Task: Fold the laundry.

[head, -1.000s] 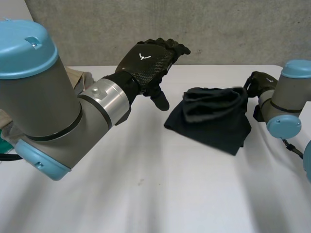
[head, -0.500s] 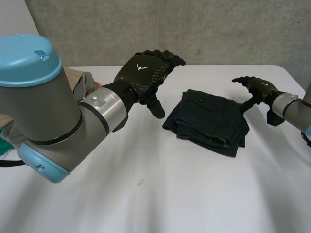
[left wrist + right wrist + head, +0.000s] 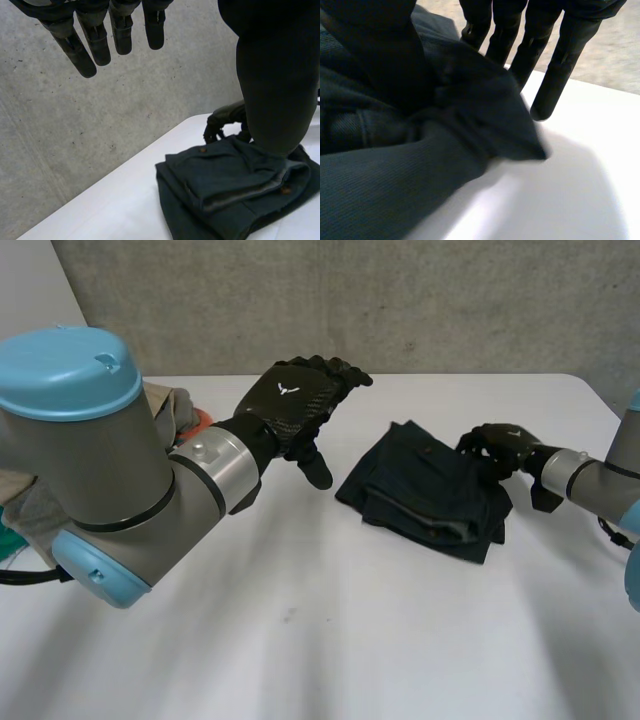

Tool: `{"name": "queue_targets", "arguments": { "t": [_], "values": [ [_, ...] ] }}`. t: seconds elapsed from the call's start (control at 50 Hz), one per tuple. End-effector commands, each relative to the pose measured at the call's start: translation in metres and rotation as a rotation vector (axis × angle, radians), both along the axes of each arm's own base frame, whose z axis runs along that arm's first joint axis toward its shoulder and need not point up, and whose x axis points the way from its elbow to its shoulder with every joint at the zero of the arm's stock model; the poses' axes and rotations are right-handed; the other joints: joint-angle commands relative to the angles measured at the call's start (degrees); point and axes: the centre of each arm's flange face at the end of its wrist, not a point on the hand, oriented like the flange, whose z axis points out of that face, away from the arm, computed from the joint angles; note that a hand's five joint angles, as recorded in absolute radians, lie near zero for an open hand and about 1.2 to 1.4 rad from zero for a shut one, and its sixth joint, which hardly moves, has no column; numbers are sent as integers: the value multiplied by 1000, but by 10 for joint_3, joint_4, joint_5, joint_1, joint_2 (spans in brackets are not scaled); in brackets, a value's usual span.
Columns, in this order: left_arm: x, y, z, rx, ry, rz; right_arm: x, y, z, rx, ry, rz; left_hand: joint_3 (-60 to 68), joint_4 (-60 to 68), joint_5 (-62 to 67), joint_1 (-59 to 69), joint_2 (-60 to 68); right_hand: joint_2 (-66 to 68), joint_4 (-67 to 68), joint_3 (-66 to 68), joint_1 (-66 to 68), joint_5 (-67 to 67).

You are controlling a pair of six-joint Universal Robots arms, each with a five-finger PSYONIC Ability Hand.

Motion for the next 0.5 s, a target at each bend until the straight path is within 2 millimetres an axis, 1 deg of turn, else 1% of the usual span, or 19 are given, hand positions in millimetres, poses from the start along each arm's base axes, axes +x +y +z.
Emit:
{"name": "queue_targets", "arguments": {
  "t": [0.02,0.06,0.12,0.14,0.18,0.2,0.26,0.28,0.34,0.36,0.42,0.44,0.5],
  "values": [
    [1,1,5,-11,8,0,-25,-36,29,-116,-140,-261,-24,-21,-29,-23,-21,207,198,214,281,226],
    [1,2,8,-16,11,0,-26,-43,32,-160,-165,-305,-24,-21,-29,-23,-21,207,198,214,281,226],
    [1,2,10,-23,16,0,-35,-51,32,-206,-148,-380,-24,-21,-29,-23,-21,207,198,214,281,226],
    [2,1,12,-24,20,1,-45,-58,34,-242,-144,-462,-24,-21,-29,-23,-21,207,198,214,281,226],
    [2,1,13,-25,21,3,-57,-64,35,-271,-140,-544,-24,-21,-29,-23,-21,207,198,214,281,226],
    [2,-1,14,-28,25,4,-70,-69,36,-299,-135,-629,-24,-21,-29,-23,-21,207,198,214,281,226],
    [3,-2,15,-29,26,6,-90,-74,36,-324,-128,-748,-24,-21,-29,-23,-21,207,198,214,281,226],
    [4,-4,15,-29,24,11,-103,-77,37,-346,-127,-808,-24,-21,-29,-23,-21,207,198,214,281,226],
    [6,-7,13,-24,22,17,-119,-81,42,-390,-134,-885,-24,-21,-29,-23,-21,207,198,214,281,226],
    [7,-7,13,-24,22,18,-129,-82,41,-401,-134,-926,-24,-21,-29,-23,-21,207,198,214,281,226],
    [7,-7,12,-18,20,20,-141,-84,42,-415,-134,-963,-24,-21,-29,-23,-21,207,198,214,281,226],
    [8,-7,12,-17,19,20,-144,-84,38,-410,-131,-964,-24,-21,-29,-23,-21,207,198,214,281,226],
    [8,-6,11,-11,17,18,-145,-84,34,-401,-127,-968,-24,-21,-29,-23,-21,207,198,214,281,226]
  ]
}}
